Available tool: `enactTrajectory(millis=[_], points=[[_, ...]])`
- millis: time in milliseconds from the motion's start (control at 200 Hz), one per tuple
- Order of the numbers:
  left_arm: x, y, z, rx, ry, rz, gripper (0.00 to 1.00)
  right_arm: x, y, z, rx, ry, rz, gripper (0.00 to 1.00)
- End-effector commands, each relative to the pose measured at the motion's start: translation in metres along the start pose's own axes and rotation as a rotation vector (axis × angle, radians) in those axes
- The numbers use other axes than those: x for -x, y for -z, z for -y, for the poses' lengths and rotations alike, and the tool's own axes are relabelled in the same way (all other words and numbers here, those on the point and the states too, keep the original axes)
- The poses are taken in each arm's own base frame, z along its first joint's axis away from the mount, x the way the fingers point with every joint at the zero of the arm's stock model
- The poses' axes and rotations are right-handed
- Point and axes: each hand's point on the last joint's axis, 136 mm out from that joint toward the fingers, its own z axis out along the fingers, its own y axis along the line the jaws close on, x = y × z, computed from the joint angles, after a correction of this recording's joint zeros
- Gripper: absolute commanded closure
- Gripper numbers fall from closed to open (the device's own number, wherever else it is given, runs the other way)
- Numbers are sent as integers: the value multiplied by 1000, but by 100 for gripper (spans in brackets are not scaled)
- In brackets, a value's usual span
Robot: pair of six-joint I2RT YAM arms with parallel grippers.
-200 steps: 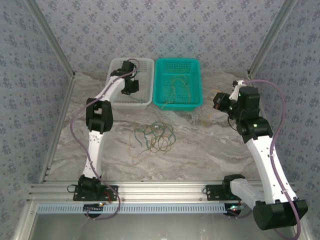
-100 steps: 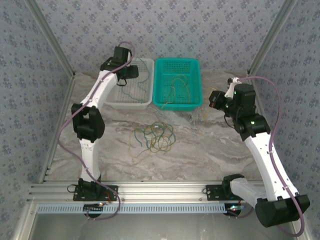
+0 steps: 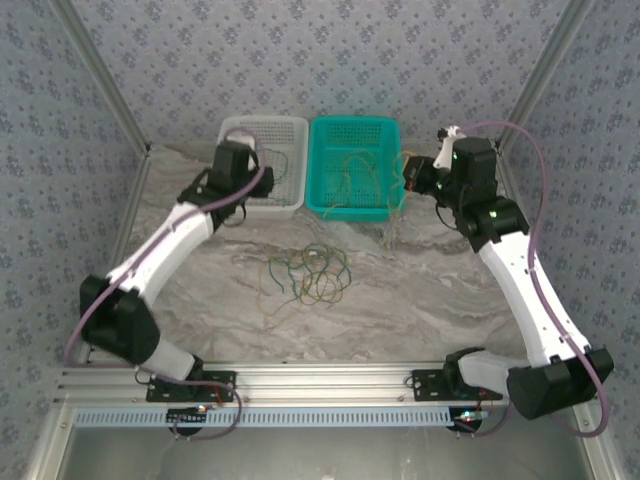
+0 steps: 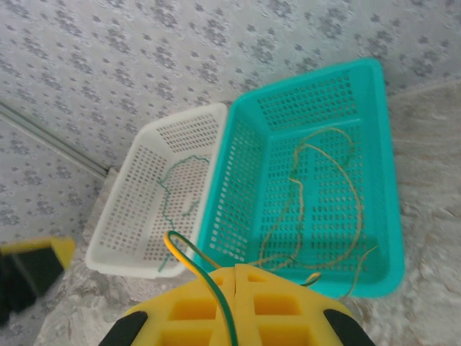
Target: Untangle the cables
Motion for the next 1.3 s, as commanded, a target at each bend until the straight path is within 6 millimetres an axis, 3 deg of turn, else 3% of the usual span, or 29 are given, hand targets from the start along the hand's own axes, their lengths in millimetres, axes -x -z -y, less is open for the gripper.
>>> enactTrajectory(millis=[0, 120, 205, 295, 370, 485, 540, 610, 630, 730, 884, 969, 1074, 1194, 1294], points=[[23, 47, 16, -31, 12, 224, 48, 42, 11, -43, 114, 59, 75, 100], [-12, 73, 30, -61, -27, 254, 48, 79, 18, -73, 163, 114, 125, 100], [-35, 88, 40, -106, -67, 287, 49, 98, 10, -82, 170, 142, 158, 100], [-52, 97, 42, -130, -74, 298, 49, 111, -12, -82, 149, 164, 171, 100], [-61, 97, 35, -111, -57, 293, 47, 113, -43, -73, 110, 170, 149, 100], [-74, 89, 27, -82, -40, 281, 46, 100, -103, -53, 66, 158, 73, 100], [-80, 86, 27, -83, -46, 275, 40, 90, -131, -40, 31, 148, 32, 100], [-86, 83, 23, -76, -50, 269, 38, 74, -165, -22, -12, 141, -15, 100], [-88, 82, 21, -67, -46, 267, 31, 68, -175, -16, -23, 140, -31, 100], [-96, 78, 3, -21, 0, 259, 19, 49, -210, 4, -78, 130, -87, 100], [-110, 70, -23, -13, 93, 227, 14, 13, -255, 33, -144, 130, -181, 98], [-117, 65, -30, -2, 96, 202, 14, 0, -265, 41, -162, 133, -220, 93], [-124, 56, -34, 22, 93, 144, 14, -4, -263, 39, -178, 160, -233, 68], [-129, 41, -36, 30, 111, 50, 14, 5, -243, 23, -200, 231, -227, 49], [-129, 31, -38, 25, 145, -3, 14, 16, -218, 8, -216, 281, -212, 44]])
